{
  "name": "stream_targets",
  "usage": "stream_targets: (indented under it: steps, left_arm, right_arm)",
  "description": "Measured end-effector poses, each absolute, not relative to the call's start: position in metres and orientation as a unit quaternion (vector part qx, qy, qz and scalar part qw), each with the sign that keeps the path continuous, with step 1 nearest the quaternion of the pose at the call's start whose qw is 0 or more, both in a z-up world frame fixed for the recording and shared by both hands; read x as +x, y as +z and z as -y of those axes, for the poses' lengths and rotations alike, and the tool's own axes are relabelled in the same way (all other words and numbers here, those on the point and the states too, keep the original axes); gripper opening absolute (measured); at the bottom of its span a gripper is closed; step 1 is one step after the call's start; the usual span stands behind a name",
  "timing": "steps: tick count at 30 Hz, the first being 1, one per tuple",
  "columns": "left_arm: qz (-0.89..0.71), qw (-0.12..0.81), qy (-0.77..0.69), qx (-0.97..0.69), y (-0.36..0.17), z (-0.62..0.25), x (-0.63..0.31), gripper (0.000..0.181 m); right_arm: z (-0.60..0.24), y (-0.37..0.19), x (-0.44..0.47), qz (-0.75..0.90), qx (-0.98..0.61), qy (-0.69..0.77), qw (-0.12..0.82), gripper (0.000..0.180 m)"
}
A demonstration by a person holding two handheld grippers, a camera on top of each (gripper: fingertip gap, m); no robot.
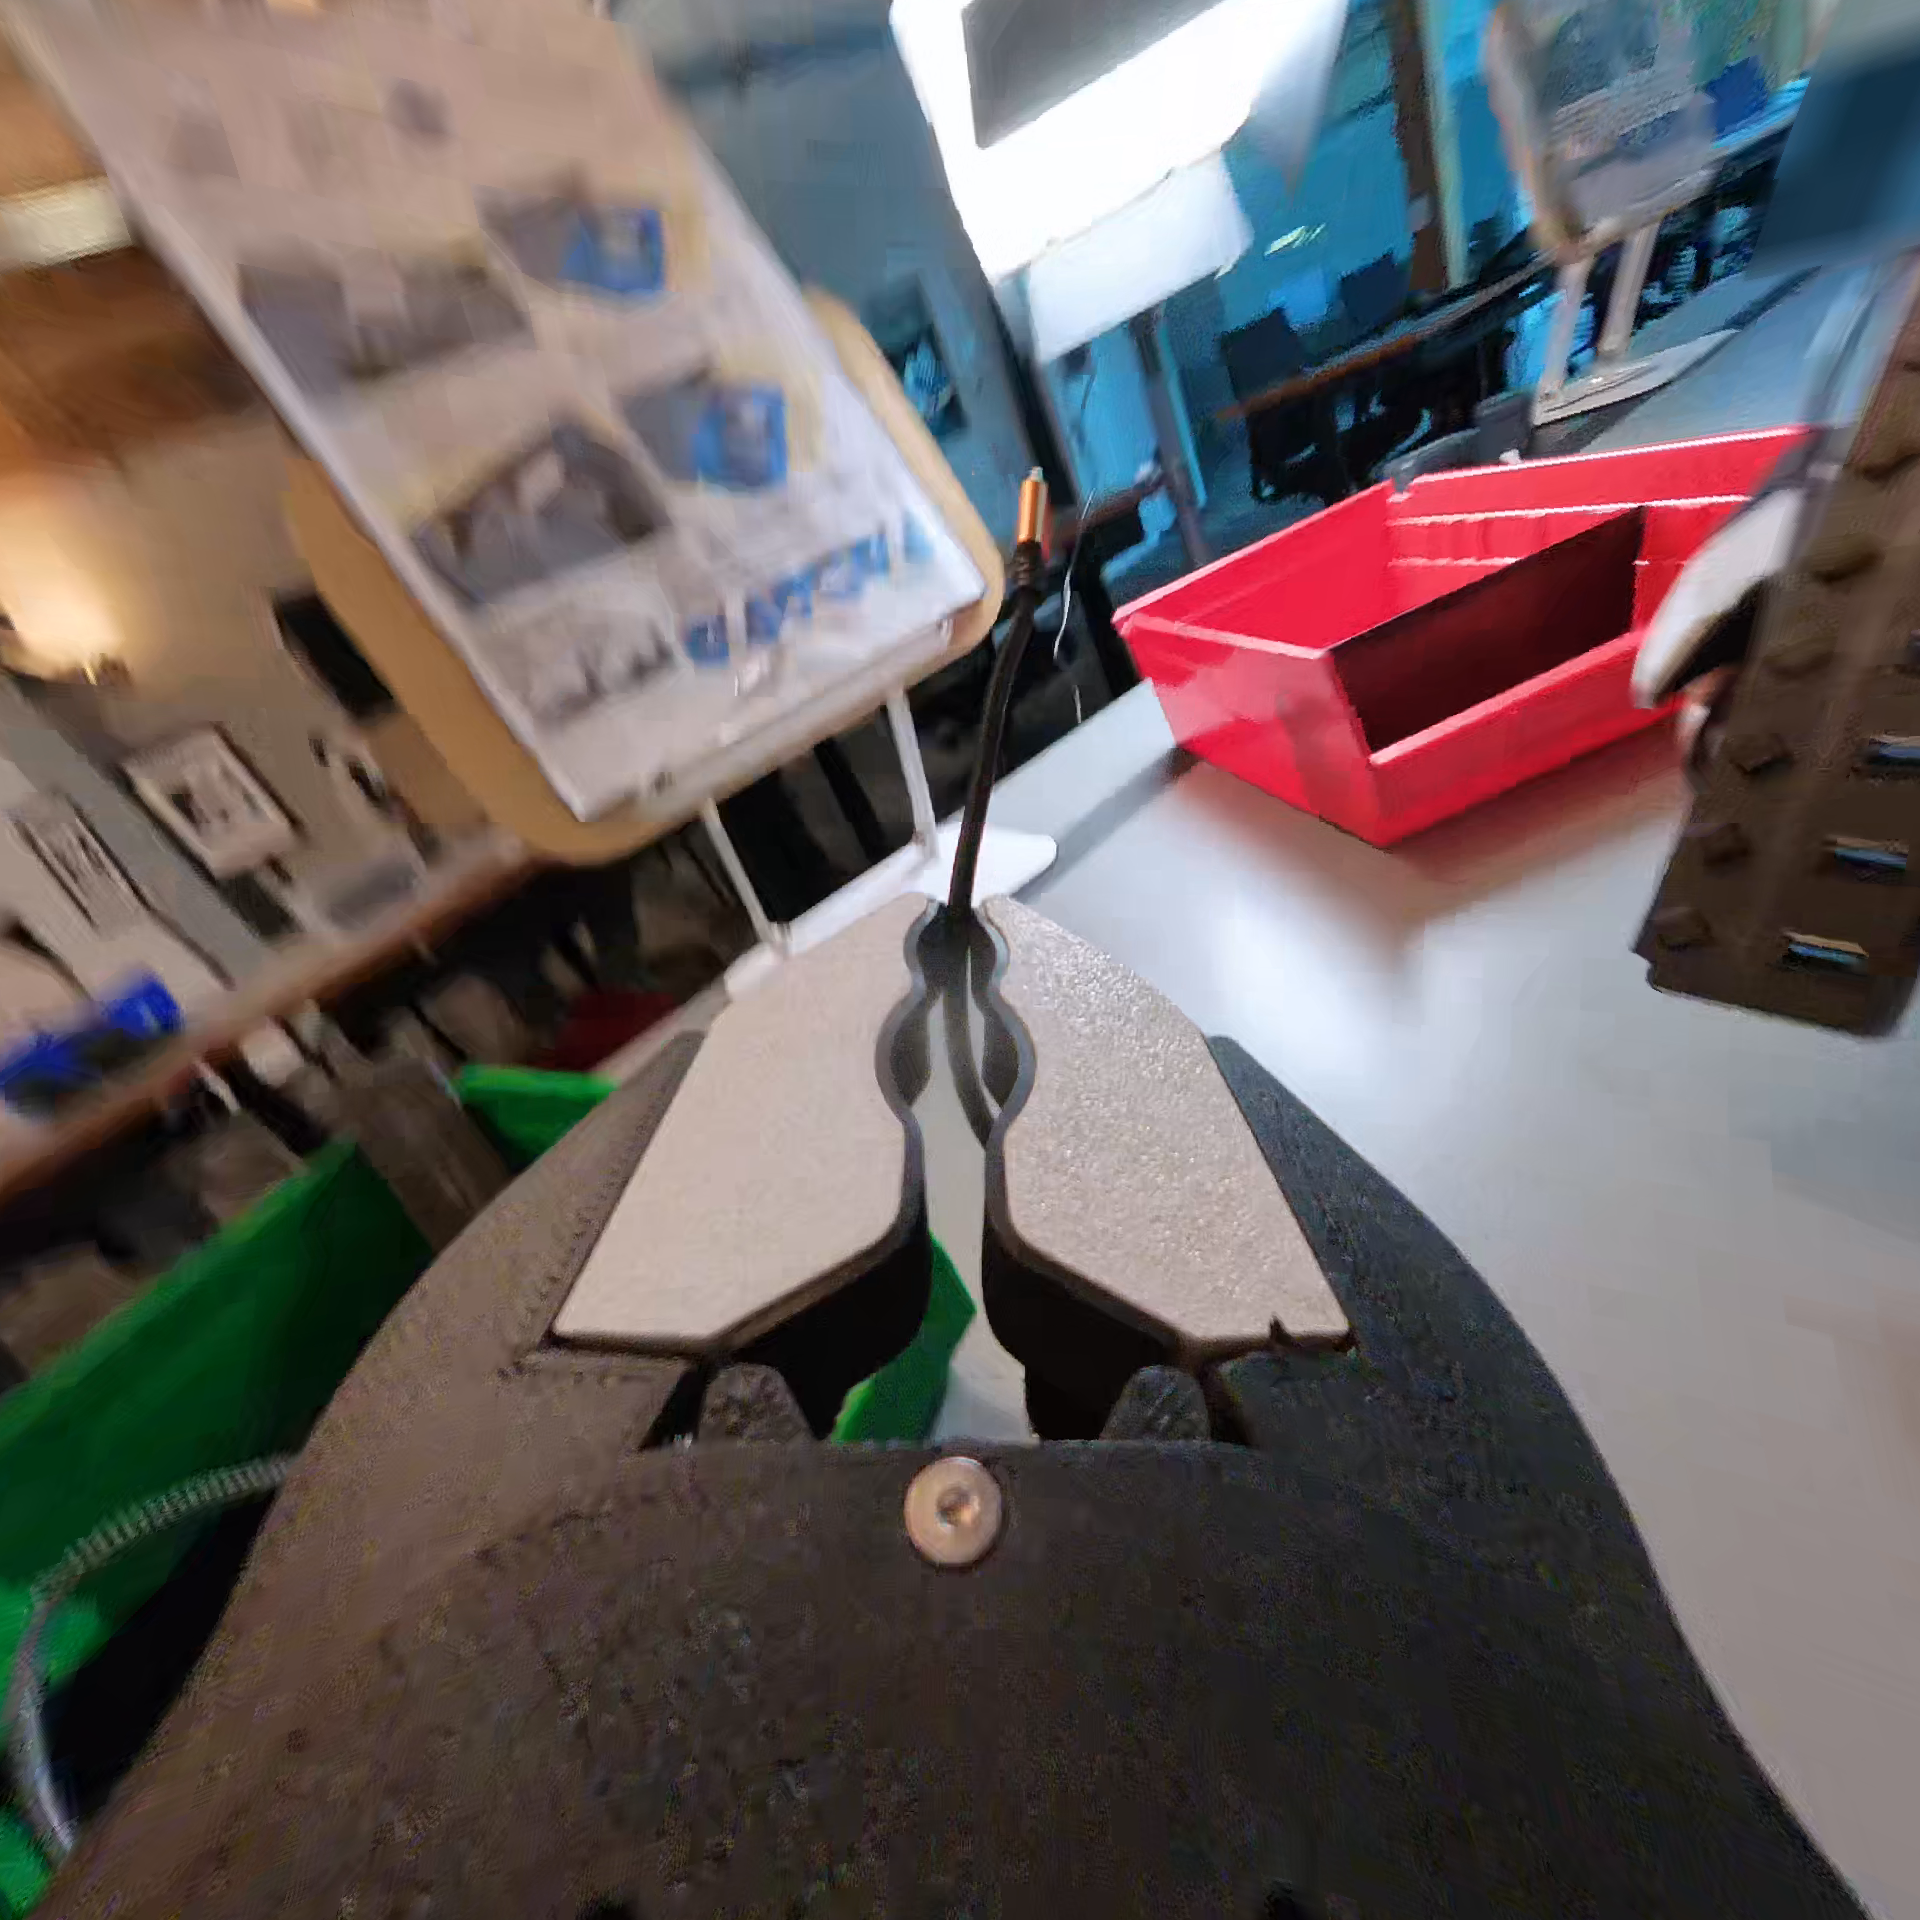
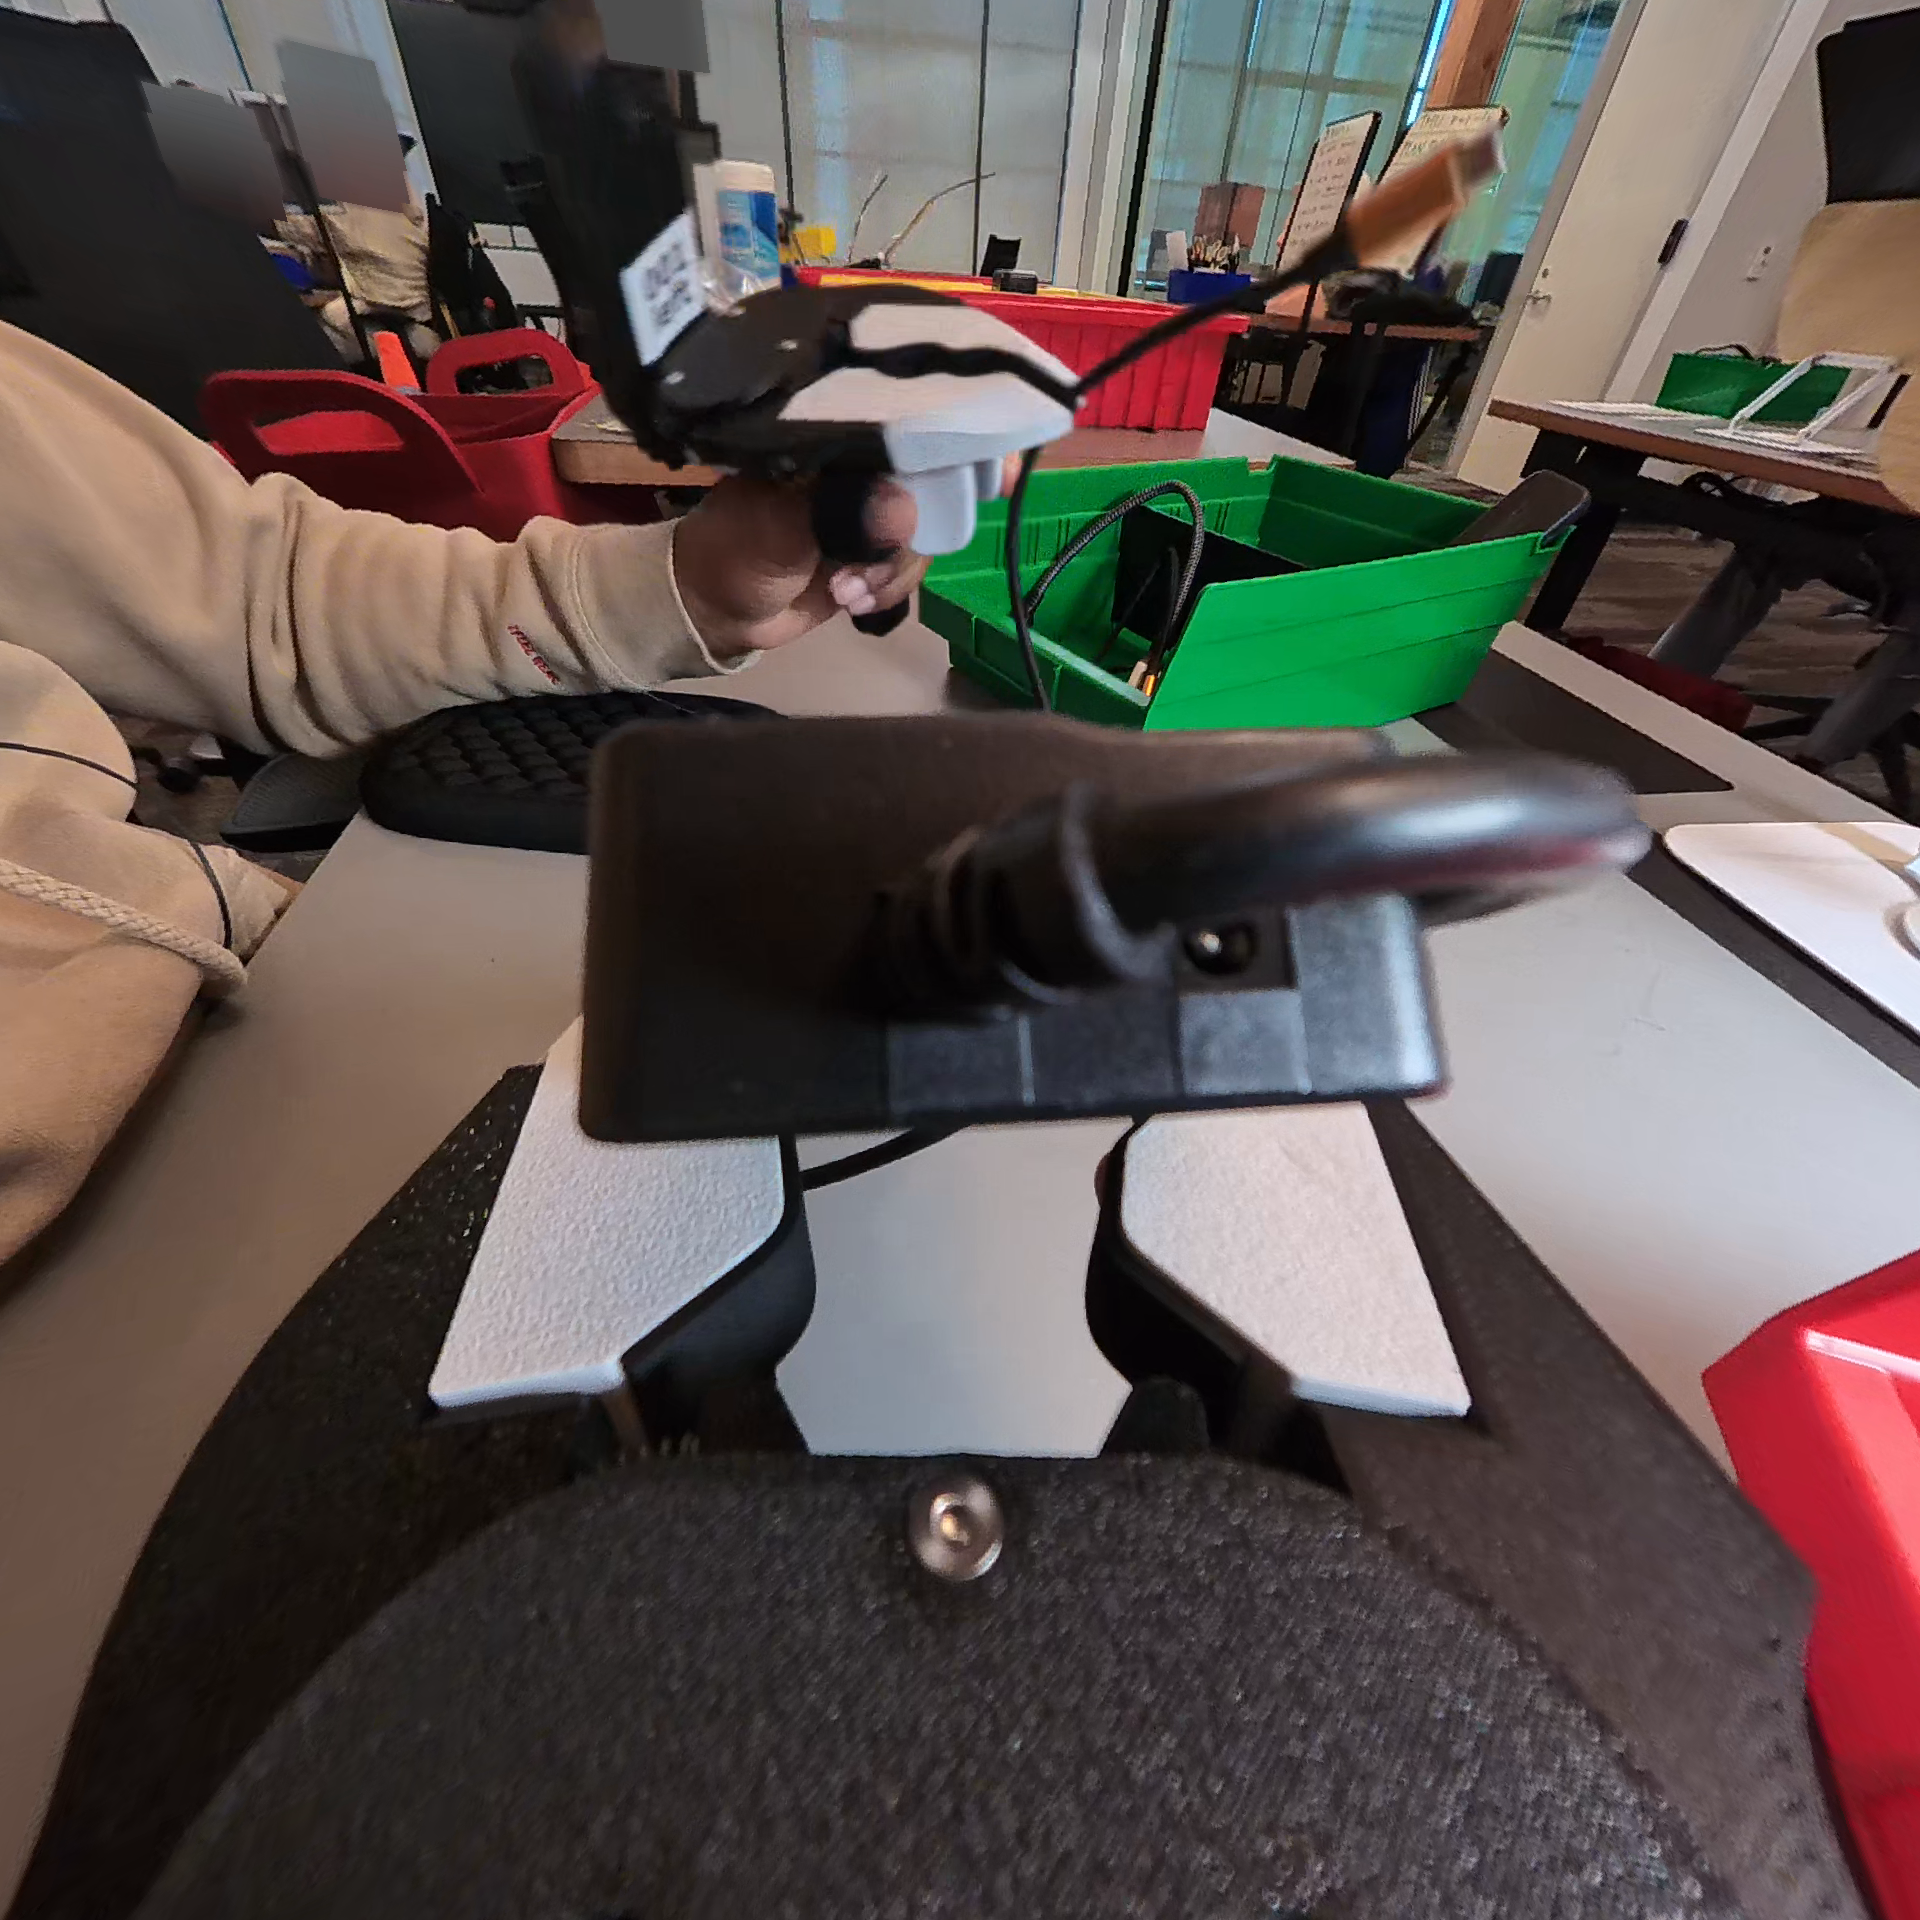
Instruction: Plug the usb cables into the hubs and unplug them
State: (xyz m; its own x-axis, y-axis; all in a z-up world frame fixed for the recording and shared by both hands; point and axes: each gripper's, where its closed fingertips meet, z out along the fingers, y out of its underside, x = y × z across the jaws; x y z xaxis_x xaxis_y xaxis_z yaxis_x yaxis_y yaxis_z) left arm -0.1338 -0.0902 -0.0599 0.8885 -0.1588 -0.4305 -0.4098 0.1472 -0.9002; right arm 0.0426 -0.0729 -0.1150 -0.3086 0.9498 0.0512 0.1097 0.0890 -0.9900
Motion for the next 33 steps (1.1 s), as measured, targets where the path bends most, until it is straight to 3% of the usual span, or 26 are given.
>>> stream_targets:
  steps: [2,6,16,18,21,23,28,33]
  left_arm:
    - [-0.299,0.730,0.079,-0.609,-0.063,0.103,-0.104,0.004]
    - [-0.416,0.654,-0.041,-0.631,-0.105,0.119,-0.060,0.005]
    - [-0.451,0.464,-0.282,-0.709,-0.157,0.151,-0.056,0.005]
    - [-0.449,0.420,-0.317,-0.722,-0.166,0.160,-0.061,0.008]
    - [-0.430,0.362,-0.375,-0.737,-0.173,0.173,-0.069,0.027]
    - [-0.413,0.358,-0.378,-0.747,-0.173,0.172,-0.077,0.034]
    - [-0.300,0.436,-0.257,-0.809,-0.175,0.115,-0.103,0.032]
    - [-0.282,0.418,-0.108,-0.857,-0.203,0.081,-0.105,0.031]
  right_arm:
    - [0.072,-0.114,0.043,0.616,-0.429,0.522,0.406,0.061]
    - [0.068,-0.111,0.045,0.610,-0.430,0.523,0.411,0.061]
    - [0.068,-0.108,0.048,0.609,-0.427,0.530,0.408,0.061]
    - [0.067,-0.107,0.048,0.606,-0.427,0.533,0.408,0.061]
    - [0.067,-0.107,0.048,0.606,-0.428,0.533,0.408,0.061]
    - [0.067,-0.108,0.048,0.607,-0.428,0.532,0.407,0.061]
    - [0.066,-0.110,0.047,0.606,-0.432,0.532,0.405,0.061]
    - [0.062,-0.109,0.046,0.599,-0.438,0.532,0.408,0.061]
